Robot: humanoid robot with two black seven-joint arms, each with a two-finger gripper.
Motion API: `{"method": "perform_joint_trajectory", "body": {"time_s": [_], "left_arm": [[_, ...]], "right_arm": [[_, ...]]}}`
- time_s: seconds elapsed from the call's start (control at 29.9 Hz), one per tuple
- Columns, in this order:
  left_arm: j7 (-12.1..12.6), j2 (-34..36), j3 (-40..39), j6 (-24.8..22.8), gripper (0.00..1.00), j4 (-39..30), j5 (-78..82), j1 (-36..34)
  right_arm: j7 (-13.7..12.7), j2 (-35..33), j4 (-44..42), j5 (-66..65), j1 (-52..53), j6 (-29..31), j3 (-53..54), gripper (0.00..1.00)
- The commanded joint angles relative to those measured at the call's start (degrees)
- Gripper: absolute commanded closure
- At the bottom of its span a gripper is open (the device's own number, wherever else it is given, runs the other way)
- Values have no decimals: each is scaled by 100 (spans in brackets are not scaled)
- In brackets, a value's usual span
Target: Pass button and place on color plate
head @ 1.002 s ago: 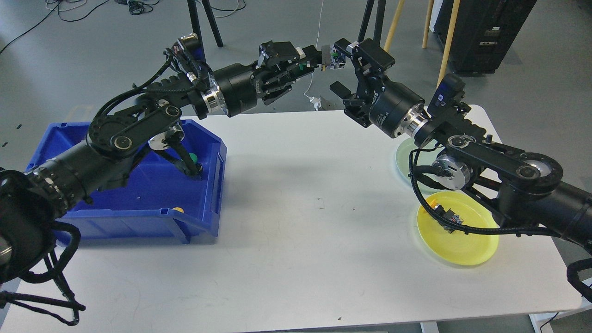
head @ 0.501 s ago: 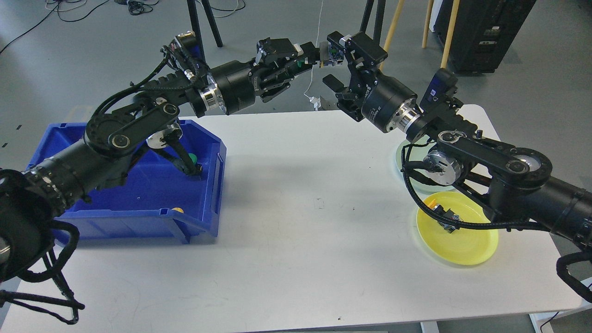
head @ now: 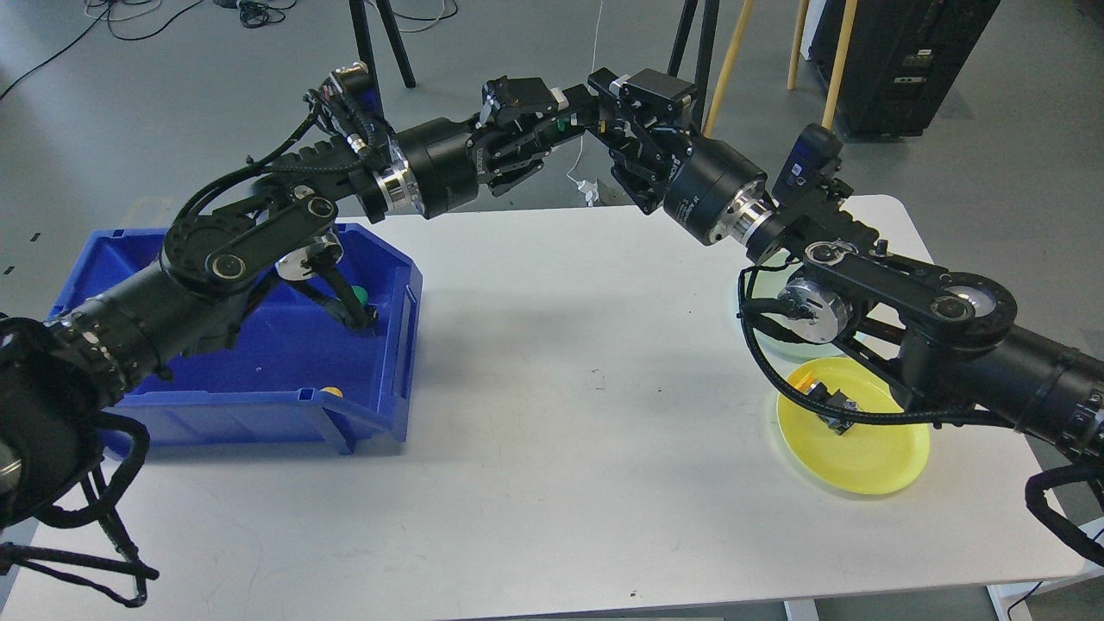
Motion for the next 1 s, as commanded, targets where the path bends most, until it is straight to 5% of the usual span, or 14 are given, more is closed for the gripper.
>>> {"method": "perform_joint_trajectory", "body": {"time_s": [0.0, 0.13, 0.3, 0.33, 0.43, 0.97], "left_arm": [[1, 8, 2, 0, 100, 0, 0, 8], [1, 17, -7, 0, 99, 0, 0, 96], [1, 35, -24, 0, 93, 0, 0, 149], [1, 26, -42, 0, 82, 0, -8, 175], [1, 17, -86, 0, 6, 0, -139, 219], [1, 175, -200, 0, 1, 0, -562, 228]], "right_arm": [[-9, 6, 1, -21, 2, 0, 2, 74], [-36, 6, 1, -21, -7, -60, 10, 94], [-36, 6, 36, -12, -7, -439, 2, 99], [-36, 6, 36, -4, -7, -456, 2, 99], [-36, -38, 54, 5, -15, -474, 2, 99], [-176, -99, -16, 293, -1192, -720, 1230, 99]]}}
